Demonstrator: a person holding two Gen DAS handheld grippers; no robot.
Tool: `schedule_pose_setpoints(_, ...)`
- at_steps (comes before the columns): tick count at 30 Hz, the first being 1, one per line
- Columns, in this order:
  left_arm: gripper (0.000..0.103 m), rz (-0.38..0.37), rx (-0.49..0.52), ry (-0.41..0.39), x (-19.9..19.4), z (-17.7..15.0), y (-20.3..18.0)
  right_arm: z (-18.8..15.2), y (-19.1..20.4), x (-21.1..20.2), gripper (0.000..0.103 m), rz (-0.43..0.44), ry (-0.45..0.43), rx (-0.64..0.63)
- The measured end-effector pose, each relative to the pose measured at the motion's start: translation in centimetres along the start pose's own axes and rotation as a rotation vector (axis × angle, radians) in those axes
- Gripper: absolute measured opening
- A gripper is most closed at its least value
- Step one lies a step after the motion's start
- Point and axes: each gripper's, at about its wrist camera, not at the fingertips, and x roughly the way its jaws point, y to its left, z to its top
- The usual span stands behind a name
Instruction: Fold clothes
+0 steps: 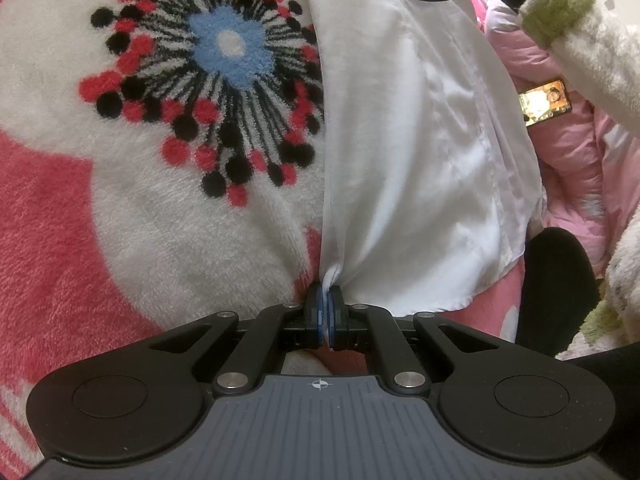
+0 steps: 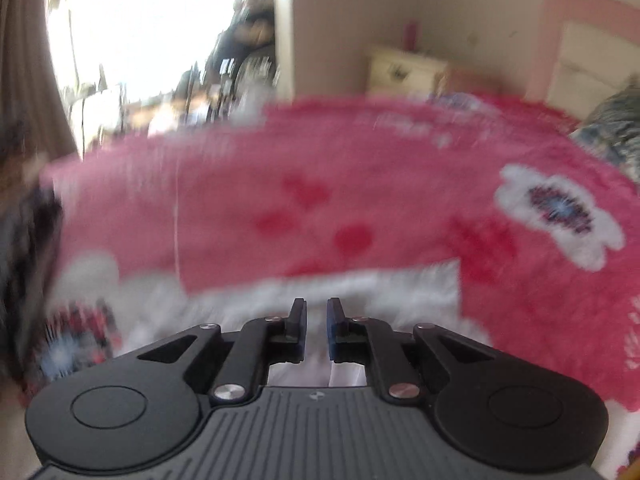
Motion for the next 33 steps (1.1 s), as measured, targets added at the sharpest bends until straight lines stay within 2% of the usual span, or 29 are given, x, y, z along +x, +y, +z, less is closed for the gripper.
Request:
schedule_pose_setpoints(3, 0.005, -0.006, -0.007, 0.002, 0.1, 0.0, 0.1, 0.8, 0.7, -1.1, 0.015, 0.137, -0.014, 0.006)
schedule_pose_setpoints(7, 0.005, -0.01, -0.016, 0.004, 0.1, 0.0, 0.1, 0.8, 3.0, -0.3, 0.015, 0.295, 0.105, -0.047)
schedule_pose_setpoints(9, 0.005, -0.012, -0.02, 0.007, 0.2, 0.1, 0.1, 0.9, 4.4, 0.8, 0.017, 0.294, 0.156, -0.066)
schedule_pose_setpoints(11, 0.005, -0.015, -0.023, 0.011, 0.3, 0.1, 0.2, 1.4, 5.9, 1.8, 0.041, 0.282, 0.194, -0.095)
schedule_pose_setpoints(13, 0.005, -0.017, -0.027, 0.014, 0.3, 0.2, 0.2, 1.8, 7.6, 3.0, 0.046, 0.261, 0.239, -0.134)
schedule_pose_setpoints(16, 0.005, -0.021, -0.033, 0.014, 0.3, 0.2, 0.4, 1.7, 10.1, 4.7, 0.046, 0.208, 0.294, -0.224)
schedule_pose_setpoints(19, 0.005, -0.022, -0.037, 0.013, 0.4, 0.2, 0.4, 1.0, 10.9, 6.3, 0.023, 0.104, 0.3, -0.287)
schedule_pose_setpoints(21, 0.005, -0.02, -0.039, 0.014, 0.5, 0.2, 0.4, 0.9, 9.9, 7.2, 0.023, 0.108, 0.295, -0.22)
schedule_pose_setpoints(25, 0.005, -0.006, -0.027, 0.01, 0.5, 0.2, 0.1, 1.5, 6.2, 6.7, 0.027, 0.189, 0.232, 0.047)
schedule_pose_setpoints(27, 0.005, 0.001, -0.017, 0.0, 0.5, 0.1, -0.1, 2.0, 3.7, 4.5, 0.031, 0.251, 0.165, 0.179)
schedule_pose_setpoints(29, 0.005, 0.01, -0.004, -0.01, 0.4, -0.1, -0.3, 2.5, 1.6, 1.5, 0.033, 0.313, 0.108, 0.225)
schedule_pose_setpoints(33, 0.005, 0.026, 0.02, -0.036, 0.1, -0.5, -0.6, 3.6, -2.9, -5.8, 0.036, 0.42, 0.042, 0.228)
